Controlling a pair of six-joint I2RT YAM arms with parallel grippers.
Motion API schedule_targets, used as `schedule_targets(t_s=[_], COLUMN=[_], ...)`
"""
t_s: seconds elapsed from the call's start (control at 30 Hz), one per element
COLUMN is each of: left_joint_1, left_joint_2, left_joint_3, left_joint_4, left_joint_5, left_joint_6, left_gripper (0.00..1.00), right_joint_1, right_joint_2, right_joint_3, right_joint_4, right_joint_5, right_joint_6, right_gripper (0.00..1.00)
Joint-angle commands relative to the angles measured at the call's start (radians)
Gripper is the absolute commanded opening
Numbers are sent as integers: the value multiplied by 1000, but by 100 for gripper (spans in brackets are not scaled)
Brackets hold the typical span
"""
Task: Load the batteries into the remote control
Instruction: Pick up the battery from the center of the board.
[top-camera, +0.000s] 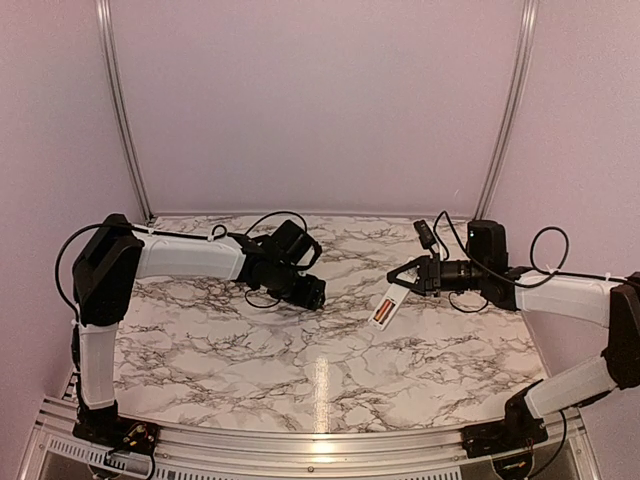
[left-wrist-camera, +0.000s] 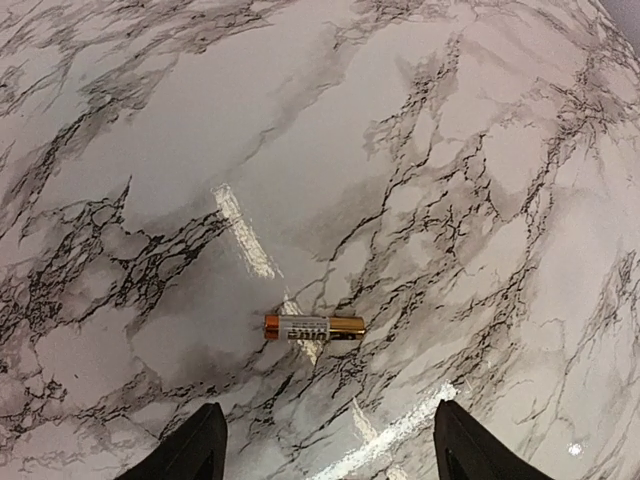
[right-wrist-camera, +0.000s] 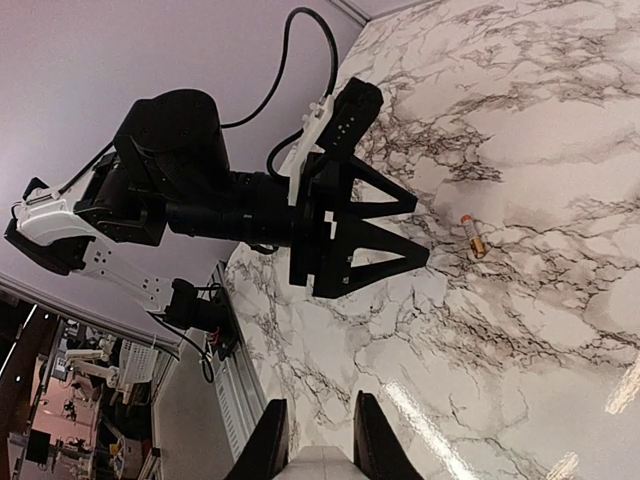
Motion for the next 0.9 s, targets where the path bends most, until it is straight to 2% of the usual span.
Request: schedule_targets(t_s=[0.0,0.1,0.27,0.43,0.53,0.7,0.87], left_joint_1=[-4,-4,9,19,30,55,80], left_joint_2=[-8,-19,-44,31,68,139,185], left_joint_3=[-34,-24,2,84,110,189,240], left_joint_4=[64,70,-2,-129,-143,-187,-188], left_joint_5=[-71,-33,141,203,230,291,305], left_joint_6=[-130,47,391,663,794,915,971], left_gripper=[73,73,76,76,77,76,74], right_joint_1=[-10,-10,-10,-10,-10,-10,-10], right_joint_2=[-19,-20,-21,-19,-21,-27,-35], right_joint_3=[2,3,1,-2,-2,-6,-12], right_joint_4=[7,3,4,8,7,7,4], right_joint_5=[-18,-24,-26,-29,-31,-30,-29], right_joint_6=[-17,-21,-25,-23,-22,-21,-19], right_gripper=[0,0,0,0,0,0,0])
